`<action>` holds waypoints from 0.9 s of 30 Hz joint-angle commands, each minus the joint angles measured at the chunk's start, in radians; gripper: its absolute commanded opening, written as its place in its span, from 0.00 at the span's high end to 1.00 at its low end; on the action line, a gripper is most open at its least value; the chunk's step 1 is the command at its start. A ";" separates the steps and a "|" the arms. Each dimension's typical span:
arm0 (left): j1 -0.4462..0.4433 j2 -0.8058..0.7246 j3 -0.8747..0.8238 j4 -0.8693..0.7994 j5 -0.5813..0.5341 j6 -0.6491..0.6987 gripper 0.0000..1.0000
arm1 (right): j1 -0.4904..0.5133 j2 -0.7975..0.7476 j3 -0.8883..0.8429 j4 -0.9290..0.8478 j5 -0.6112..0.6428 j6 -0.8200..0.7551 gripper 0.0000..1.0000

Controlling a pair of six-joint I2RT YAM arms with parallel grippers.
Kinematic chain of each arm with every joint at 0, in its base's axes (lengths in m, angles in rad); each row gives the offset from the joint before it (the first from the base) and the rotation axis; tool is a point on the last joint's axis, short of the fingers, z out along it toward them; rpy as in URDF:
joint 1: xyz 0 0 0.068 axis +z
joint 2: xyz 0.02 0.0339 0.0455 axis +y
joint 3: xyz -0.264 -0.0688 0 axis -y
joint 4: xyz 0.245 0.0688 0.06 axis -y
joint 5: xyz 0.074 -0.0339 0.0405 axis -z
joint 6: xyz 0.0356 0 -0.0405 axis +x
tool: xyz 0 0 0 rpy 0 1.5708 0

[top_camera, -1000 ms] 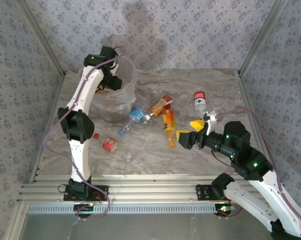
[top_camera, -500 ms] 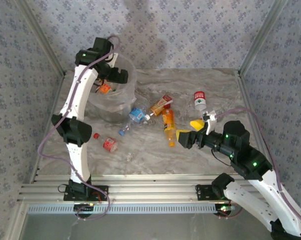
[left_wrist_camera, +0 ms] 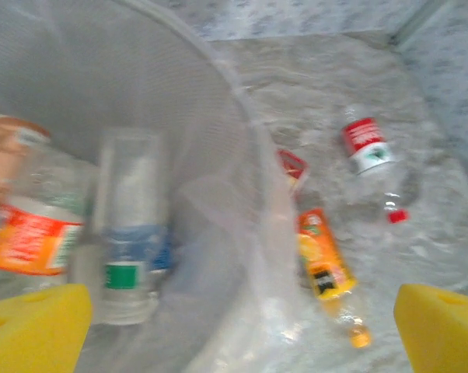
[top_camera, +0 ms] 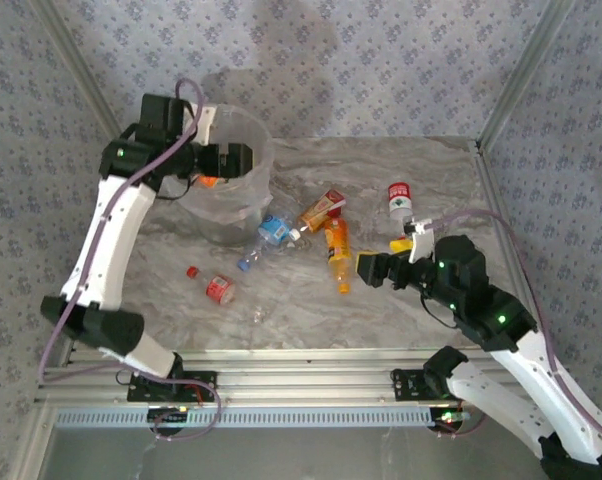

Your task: Put the plastic bottles in the bin

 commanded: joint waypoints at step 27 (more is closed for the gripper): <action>-0.299 -0.323 -0.623 0.559 0.306 -0.030 0.00 | 0.142 0.509 -0.190 0.189 0.183 0.356 0.36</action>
